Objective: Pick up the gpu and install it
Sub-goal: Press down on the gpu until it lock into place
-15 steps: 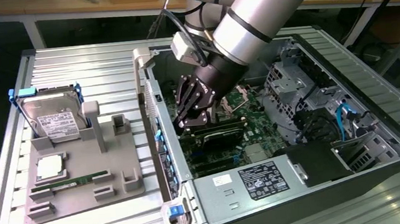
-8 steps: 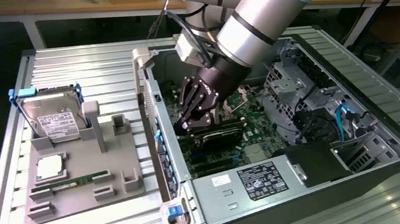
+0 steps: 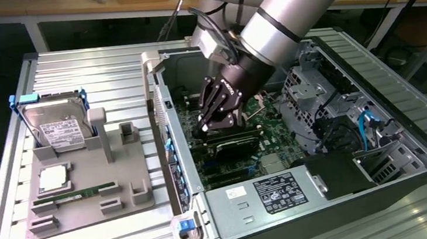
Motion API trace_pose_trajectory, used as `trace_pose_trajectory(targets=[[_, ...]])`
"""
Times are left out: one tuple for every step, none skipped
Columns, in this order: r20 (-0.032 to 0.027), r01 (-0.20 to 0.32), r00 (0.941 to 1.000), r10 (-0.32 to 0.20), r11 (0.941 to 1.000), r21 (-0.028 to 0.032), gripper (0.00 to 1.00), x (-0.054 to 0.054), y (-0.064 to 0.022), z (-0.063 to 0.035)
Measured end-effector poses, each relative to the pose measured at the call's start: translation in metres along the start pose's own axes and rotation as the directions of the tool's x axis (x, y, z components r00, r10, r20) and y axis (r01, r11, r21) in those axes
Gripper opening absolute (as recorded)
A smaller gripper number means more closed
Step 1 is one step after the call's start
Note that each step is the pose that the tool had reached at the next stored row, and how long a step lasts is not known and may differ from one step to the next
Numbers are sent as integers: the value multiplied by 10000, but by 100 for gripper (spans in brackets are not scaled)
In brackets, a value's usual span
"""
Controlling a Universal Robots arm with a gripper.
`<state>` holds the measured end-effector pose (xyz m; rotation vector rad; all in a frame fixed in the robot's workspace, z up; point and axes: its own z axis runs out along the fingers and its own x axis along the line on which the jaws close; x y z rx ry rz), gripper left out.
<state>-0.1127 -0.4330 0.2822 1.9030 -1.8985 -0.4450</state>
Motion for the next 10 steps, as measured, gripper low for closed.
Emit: trace_pose_trajectory(targets=[[-2, 0, 10000, 0, 10000, 2, 11, -22, -2, 3], [0, 1, 10000, -1, 10000, 4, 11, -36, -12, 19], [-2, 1, 10000, -1, 10000, 3, 11, -44, -18, 28], [-4, 0, 10000, 0, 10000, 2, 11, -45, -19, 30], [-4, 0, 10000, 0, 10000, 2, 11, -45, -19, 30], [-4, 0, 10000, 0, 10000, 2, 11, -45, -18, 30], [-3, 0, 10000, 0, 10000, 3, 11, -45, -19, 30], [-3, 0, 10000, 0, 10000, 2, 11, -45, -19, 30], [-3, 0, 10000, 0, 10000, 2, 11, -45, -19, 30], [-3, 0, 10000, 0, 10000, 2, 11, -45, -19, 30]])
